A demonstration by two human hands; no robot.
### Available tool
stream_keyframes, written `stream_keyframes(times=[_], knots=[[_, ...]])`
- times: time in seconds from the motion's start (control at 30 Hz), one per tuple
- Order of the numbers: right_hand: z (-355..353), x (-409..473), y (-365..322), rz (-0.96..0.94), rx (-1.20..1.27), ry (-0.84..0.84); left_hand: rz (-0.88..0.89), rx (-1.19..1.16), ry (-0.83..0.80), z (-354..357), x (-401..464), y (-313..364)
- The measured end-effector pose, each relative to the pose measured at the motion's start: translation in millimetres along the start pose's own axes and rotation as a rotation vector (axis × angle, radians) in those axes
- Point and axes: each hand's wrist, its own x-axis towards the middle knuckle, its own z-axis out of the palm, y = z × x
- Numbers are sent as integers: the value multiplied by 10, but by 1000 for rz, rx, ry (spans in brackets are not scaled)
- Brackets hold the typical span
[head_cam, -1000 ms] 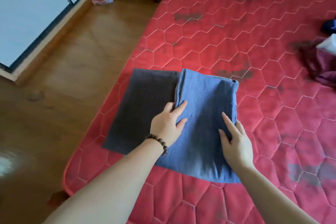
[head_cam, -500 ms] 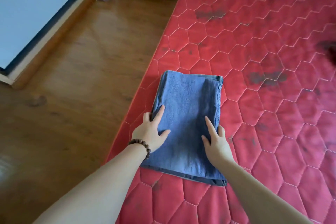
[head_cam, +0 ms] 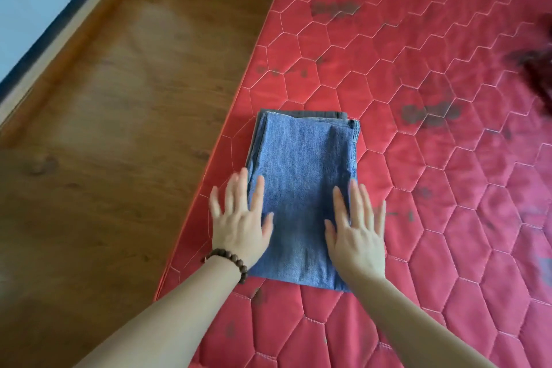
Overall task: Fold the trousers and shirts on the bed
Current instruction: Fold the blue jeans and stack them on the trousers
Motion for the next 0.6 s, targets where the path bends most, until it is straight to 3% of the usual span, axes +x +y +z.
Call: stream_keyframes(times=[0.07,0.13,0.23,0.33,0.6], knots=[[76,-95,-60,-229,-31,-31,178,-51,-17,54,-85,103],[203,-211,-47,-342,-100,-151,270,-46,-122,123,-188,149],[351,-244,69,-235,-114,-234,233,-7,-230,203,-226,108],[436,-179,111,-169,-101,-234,185,10,-227,255,-147,101],[502,-120,137,-174,-81,-293,175,38,-258,288,-111,119]])
